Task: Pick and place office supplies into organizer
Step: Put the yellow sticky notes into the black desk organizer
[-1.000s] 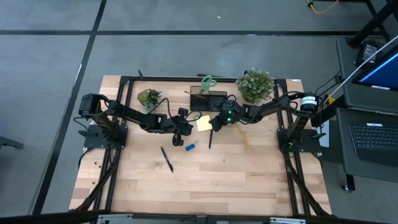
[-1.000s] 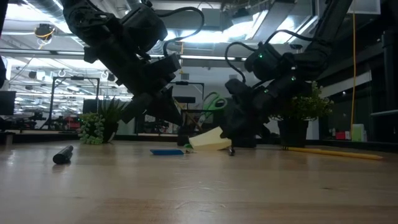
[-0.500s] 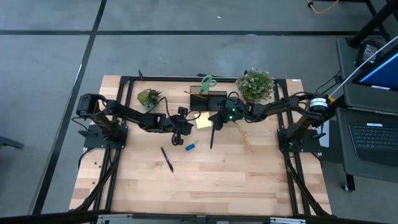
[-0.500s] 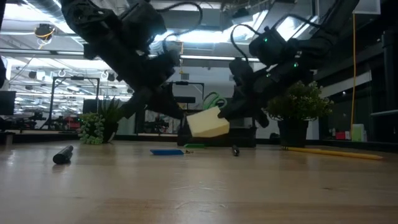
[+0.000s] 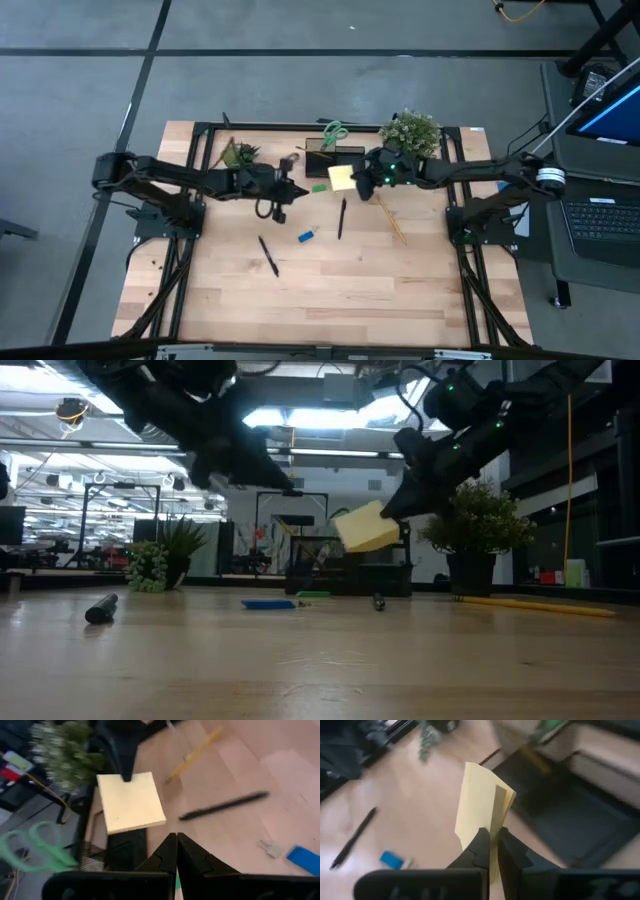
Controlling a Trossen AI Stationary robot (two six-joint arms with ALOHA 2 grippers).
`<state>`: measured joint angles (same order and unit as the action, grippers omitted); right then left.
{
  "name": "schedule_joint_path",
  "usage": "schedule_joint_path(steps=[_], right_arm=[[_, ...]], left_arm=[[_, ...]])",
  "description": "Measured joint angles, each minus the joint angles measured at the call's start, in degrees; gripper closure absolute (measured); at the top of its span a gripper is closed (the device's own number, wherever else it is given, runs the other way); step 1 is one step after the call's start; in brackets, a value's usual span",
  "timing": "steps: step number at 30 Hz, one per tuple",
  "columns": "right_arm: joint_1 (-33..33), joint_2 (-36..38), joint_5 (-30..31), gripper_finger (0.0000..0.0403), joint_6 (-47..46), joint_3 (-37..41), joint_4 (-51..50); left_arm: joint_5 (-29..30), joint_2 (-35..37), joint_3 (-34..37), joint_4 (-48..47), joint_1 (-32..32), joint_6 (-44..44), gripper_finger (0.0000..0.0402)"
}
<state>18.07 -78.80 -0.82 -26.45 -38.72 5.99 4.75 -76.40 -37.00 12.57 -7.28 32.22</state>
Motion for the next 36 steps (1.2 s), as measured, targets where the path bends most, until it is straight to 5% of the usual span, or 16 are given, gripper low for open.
schedule_joint_path(steps=[13,36], right_arm=[[10.5,1.6,0.1,0.0384,-4.2,0.0,-4.3],[10.7,-8.2,1.2,0.0385,-4.7,0.0,4.7]], left_arm=[[-2.8,9.1,5.1,2.9,-1.6,-0.7,0.04],[-2.8,9.1,5.9,2.7,-2.7,-1.0,0.04]])
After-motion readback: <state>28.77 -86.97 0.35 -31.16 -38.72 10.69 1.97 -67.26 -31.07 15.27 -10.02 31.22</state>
